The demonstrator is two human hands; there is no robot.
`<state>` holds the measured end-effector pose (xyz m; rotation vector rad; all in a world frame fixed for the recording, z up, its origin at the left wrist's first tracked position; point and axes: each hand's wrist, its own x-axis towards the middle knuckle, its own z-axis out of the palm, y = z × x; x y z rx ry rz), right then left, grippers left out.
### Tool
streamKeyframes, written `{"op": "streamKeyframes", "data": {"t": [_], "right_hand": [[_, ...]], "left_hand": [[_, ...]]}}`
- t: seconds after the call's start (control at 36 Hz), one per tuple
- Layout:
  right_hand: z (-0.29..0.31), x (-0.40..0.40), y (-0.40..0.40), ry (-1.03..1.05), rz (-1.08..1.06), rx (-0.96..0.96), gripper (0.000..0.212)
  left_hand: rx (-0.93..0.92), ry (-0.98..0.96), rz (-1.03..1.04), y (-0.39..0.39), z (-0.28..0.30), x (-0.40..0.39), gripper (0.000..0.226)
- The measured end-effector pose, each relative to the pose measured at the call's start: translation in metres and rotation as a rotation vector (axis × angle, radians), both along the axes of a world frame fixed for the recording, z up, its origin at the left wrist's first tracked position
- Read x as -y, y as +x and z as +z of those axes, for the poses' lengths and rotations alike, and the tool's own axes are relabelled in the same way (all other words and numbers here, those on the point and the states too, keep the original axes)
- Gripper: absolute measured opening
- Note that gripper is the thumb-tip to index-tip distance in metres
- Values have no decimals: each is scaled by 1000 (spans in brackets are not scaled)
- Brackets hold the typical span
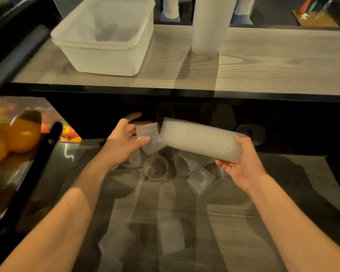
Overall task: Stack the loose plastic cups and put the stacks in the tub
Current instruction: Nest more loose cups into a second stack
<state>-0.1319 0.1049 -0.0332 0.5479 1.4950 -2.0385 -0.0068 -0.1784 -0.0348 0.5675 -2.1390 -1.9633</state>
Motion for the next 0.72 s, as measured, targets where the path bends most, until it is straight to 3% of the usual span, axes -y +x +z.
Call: {"op": "streamKeyframes", "data": {"t": [0.08,0.22,0.31,0.42,0.53,0.61,0.72], "right_hand": [[2,5,2,17,38,-35,16],[5,12,3,28,68,-64,16],[8,16,5,34,69,-82,18],[12,23,5,30,49,-90,19],[15,32,6,50,56,-114,32],[17,36,5,54,36,-106,43],[19,40,5,35,-10,-74,41]], "left_hand": [[-44,101,2,5,0,3,60],[-22,84,-29,8,5,10,53],[37,-51,-95,10,10,18,53],[189,-424,-200,12,16,20,71],[195,-609,-240,11,15,23,82],[250,-635,-173,10,14,31,62],[305,-461,217,11,9,30,41]]}}
